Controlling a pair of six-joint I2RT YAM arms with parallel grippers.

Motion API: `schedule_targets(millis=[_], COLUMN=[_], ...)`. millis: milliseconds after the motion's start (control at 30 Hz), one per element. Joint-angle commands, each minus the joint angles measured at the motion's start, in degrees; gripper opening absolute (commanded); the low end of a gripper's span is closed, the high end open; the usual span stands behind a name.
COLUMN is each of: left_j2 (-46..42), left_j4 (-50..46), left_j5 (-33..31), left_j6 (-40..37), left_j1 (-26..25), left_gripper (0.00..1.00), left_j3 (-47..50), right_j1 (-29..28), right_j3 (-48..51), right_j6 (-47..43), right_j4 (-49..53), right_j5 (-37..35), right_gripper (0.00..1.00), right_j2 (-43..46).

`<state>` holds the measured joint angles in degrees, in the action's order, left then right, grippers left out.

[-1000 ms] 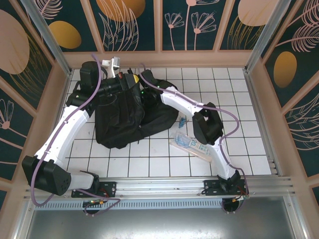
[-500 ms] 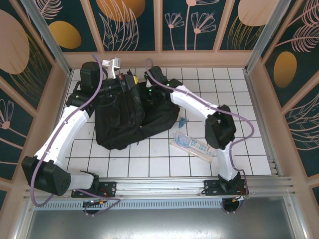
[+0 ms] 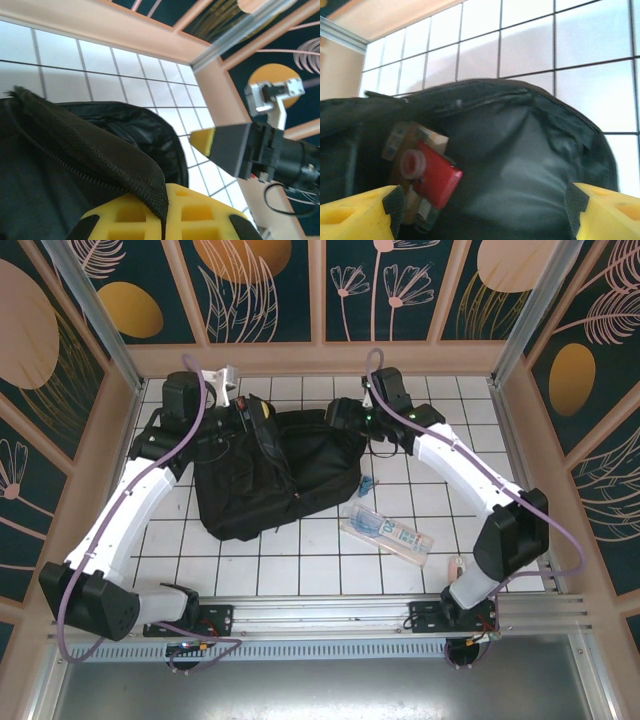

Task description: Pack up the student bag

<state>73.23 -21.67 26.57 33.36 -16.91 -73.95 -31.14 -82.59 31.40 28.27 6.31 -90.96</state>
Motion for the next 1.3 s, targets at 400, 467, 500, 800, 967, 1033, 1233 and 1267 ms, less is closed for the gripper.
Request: schedule_targets(millis=[400,467,500,800,967,1033,1233,1267], left_j2=[-10.4,-10.9,-11.2,-14.3,-16.3,-17.3,-17.5,-17.4], left_j4=[-2.8,-3.1,-3.2,-5.8,-7.6,-7.9,-5.9,-5.2], left_j5=[-9.8,-10.0,-10.0,-15.8,-22.4,-25.0,-19.9,-18.7], left_j6=[-2.2,-2.5,-2.7,-5.6,-7.4,-7.8,-7.3,-7.0], left_j1=[1.4,1.4,1.4,1.4,1.4,1.4,1.4,1.4], left_gripper=[0.00,0.00,0.00,0.00,0.00,0.00,0.00,0.00], left_j3=[7.1,7.7,7.8,9.5,10.2,10.4,11.6,12.1], right_j1=[-0.5,-0.5,-0.5,-0.5,-0.5,-0.6,-0.5,-0.5], right_j3=[20.8,21.8,22.2,21.1,19.7,19.4,19.3,19.1], right_j6=[2.7,3.5,3.7,4.8,5.0,5.0,4.0,3.8], right_j4=[4.5,3.3,2.8,1.1,0.6,0.6,0.3,0.3], right_j5=[-7.5,-5.6,-5.1,-6.0,-6.6,-6.1,-6.6,-6.9], right_gripper=[0.77,0.76,0.76,0.73,0.67,0.66,0.64,0.63], right_j2=[7.9,7.1,6.6,0.3,-2.2,-3.0,-5.8,-6.3])
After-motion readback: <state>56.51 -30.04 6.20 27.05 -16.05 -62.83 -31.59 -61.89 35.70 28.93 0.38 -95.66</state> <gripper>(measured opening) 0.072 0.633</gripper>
